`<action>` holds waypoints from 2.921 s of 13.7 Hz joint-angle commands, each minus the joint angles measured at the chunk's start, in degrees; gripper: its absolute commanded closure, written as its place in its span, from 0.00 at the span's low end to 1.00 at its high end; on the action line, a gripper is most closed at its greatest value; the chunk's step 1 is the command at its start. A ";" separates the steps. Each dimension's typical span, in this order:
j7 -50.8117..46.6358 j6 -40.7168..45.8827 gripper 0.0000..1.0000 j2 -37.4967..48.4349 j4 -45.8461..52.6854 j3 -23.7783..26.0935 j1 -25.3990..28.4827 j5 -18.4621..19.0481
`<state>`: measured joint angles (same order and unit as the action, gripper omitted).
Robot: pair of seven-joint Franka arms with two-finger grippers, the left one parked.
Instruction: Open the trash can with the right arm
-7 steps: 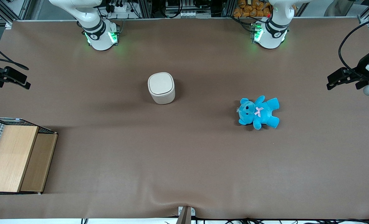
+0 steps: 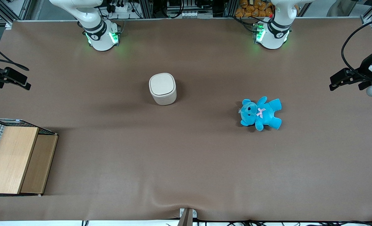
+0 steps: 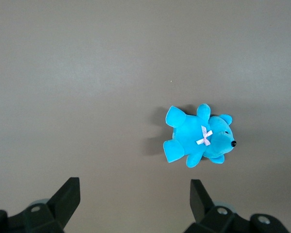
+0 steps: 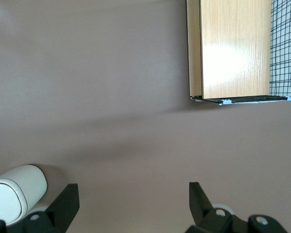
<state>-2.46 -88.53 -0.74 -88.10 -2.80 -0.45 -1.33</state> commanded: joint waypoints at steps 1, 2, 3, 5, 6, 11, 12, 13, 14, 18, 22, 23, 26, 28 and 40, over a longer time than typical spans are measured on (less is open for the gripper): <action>0.26 0.47 0.00 -1.02 1.00 -0.54 0.62 0.54; 0.26 0.64 0.00 -1.02 0.83 -0.54 0.62 0.54; 0.18 0.64 0.00 -1.02 0.56 -0.45 0.62 0.19; 0.17 0.99 0.00 -0.93 0.21 -0.45 0.71 -0.16; 0.17 1.95 0.00 -1.02 0.21 -0.36 1.23 -0.25; -1.84 3.36 0.08 -0.93 0.30 -0.01 4.83 -0.60; -2.63 4.32 0.20 -0.93 0.21 0.08 5.97 -0.78; -3.94 4.42 0.28 -0.93 0.21 0.08 7.11 -1.21; -5.52 4.42 0.39 -1.02 -0.14 0.17 8.26 -1.83; -11.49 4.16 0.72 -0.85 -3.12 1.74 12.04 -3.85; -13.36 2.41 1.00 -0.32 -7.07 7.10 12.05 -4.38; -13.36 1.44 1.00 -0.06 -8.65 7.81 12.05 -5.25; -13.27 -3.21 1.00 2.04 -14.97 10.26 12.22 -7.81; -13.36 -7.68 1.00 4.24 -20.15 12.64 12.22 -7.81; -28.99 -35.21 1.00 3.38 -37.58 26.18 12.66 -7.81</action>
<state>-29.13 -121.74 2.48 -124.53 22.56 12.03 -8.16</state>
